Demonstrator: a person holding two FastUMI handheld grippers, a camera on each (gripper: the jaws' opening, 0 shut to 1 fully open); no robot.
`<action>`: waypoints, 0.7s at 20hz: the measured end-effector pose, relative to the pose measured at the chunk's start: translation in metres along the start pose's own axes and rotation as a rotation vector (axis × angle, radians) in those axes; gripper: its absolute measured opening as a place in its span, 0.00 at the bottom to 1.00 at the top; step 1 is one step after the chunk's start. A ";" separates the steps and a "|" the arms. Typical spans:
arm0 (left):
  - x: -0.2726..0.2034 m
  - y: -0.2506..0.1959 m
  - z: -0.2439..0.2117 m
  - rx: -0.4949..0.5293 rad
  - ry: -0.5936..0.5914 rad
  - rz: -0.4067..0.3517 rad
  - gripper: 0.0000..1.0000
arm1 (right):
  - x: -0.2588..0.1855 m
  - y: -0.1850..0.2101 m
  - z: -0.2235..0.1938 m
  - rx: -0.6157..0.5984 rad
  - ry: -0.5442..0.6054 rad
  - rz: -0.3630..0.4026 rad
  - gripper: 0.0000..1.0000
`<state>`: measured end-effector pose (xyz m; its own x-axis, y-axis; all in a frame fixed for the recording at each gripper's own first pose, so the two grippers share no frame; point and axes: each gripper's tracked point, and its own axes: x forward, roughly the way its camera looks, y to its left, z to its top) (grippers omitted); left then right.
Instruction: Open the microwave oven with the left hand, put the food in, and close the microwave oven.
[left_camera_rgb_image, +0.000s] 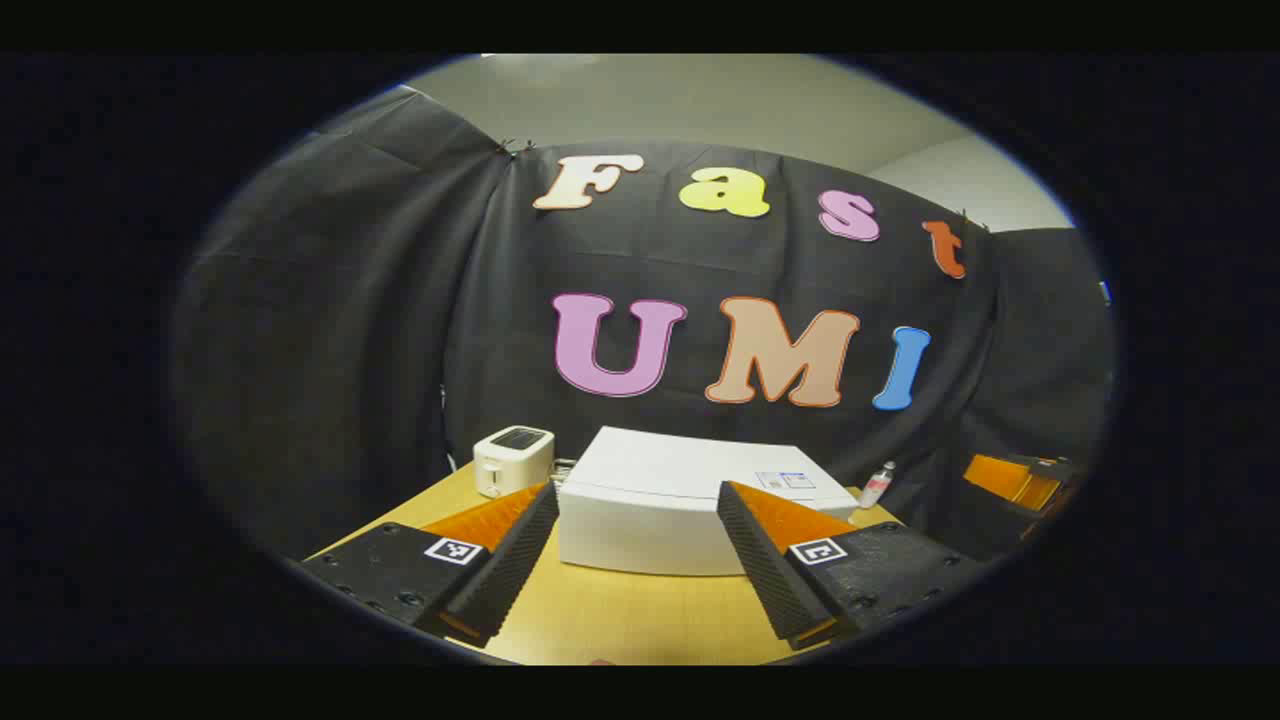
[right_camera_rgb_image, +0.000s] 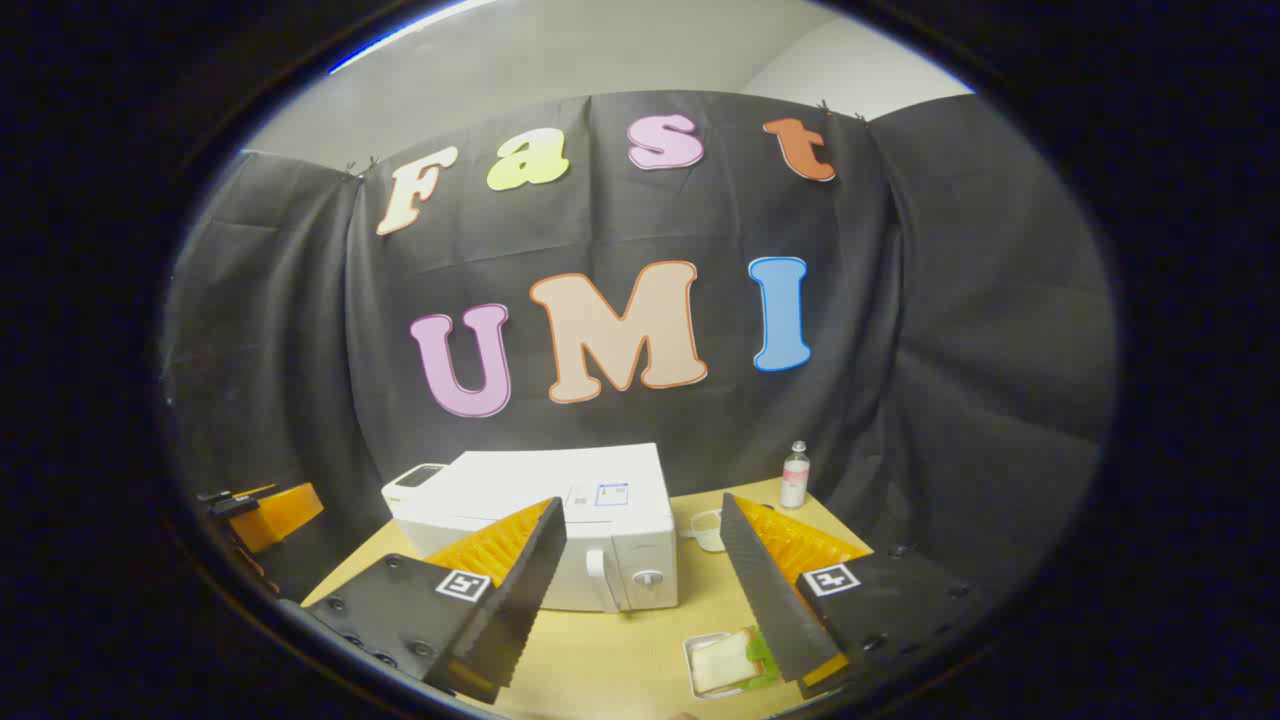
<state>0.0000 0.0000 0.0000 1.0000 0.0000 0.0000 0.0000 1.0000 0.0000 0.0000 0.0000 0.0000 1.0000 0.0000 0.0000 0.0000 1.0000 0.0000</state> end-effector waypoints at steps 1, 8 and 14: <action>0.000 -0.002 0.000 -0.001 0.005 -0.002 0.92 | 0.002 -0.005 0.001 -0.011 -0.001 -0.004 0.97; -0.003 -0.017 -0.004 0.016 0.012 -0.002 0.93 | 0.002 -0.035 -0.025 -0.056 0.059 -0.028 0.97; 0.000 -0.027 -0.002 0.031 0.000 -0.002 0.96 | 0.005 -0.043 -0.024 -0.045 0.063 -0.020 0.97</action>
<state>-0.0004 -0.0273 -0.0016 1.0000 -0.0017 0.0002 0.0017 0.9995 0.0309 0.0048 -0.0435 -0.0238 0.9978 -0.0216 -0.0623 0.0188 0.9988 -0.0454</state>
